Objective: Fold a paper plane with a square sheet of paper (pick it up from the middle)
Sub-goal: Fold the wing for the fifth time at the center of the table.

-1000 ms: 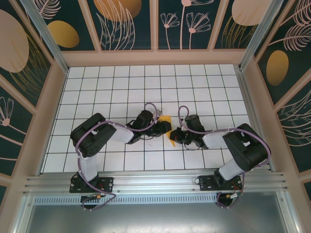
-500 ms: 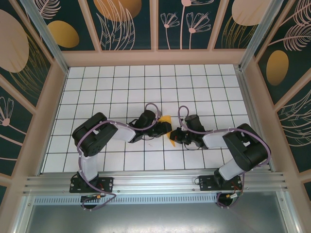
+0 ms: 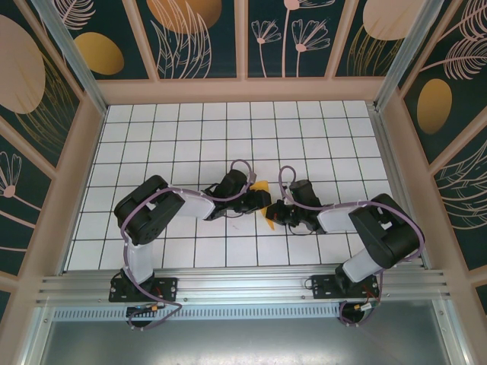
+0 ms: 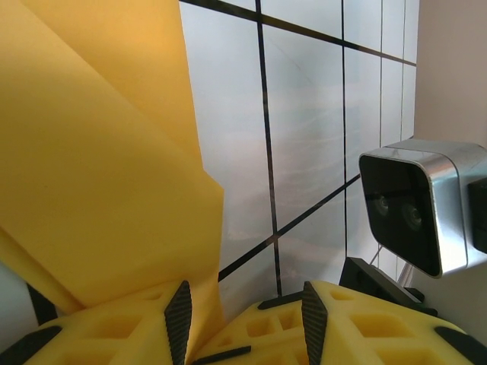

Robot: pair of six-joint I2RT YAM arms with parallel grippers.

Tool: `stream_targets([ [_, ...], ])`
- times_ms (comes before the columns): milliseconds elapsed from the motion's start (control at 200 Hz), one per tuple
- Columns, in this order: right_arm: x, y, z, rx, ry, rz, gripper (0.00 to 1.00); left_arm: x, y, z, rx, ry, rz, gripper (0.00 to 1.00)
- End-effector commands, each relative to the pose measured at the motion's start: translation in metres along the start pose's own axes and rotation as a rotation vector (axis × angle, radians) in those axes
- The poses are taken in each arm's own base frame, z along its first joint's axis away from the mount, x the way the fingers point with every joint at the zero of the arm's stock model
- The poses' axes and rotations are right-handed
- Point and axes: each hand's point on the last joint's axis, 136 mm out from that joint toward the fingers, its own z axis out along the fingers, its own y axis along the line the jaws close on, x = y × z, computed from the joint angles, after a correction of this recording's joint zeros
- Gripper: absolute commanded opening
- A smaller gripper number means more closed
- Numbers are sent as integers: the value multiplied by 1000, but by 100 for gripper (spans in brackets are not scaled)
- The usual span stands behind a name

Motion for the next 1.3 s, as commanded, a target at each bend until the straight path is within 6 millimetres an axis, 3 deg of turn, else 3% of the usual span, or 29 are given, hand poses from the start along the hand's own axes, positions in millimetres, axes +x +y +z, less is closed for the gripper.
stream_targets([
  [0, 57, -71, -5, 251, 149, 114, 3, -25, 28, 4, -90, -94, 43, 46],
  [906, 57, -72, -5, 252, 145, 122, 3, -69, 32, -19, -63, -168, 154, 50],
  [1296, 58, -72, -9, 257, 134, 125, 3, -87, 45, -21, -91, -180, 206, 50],
])
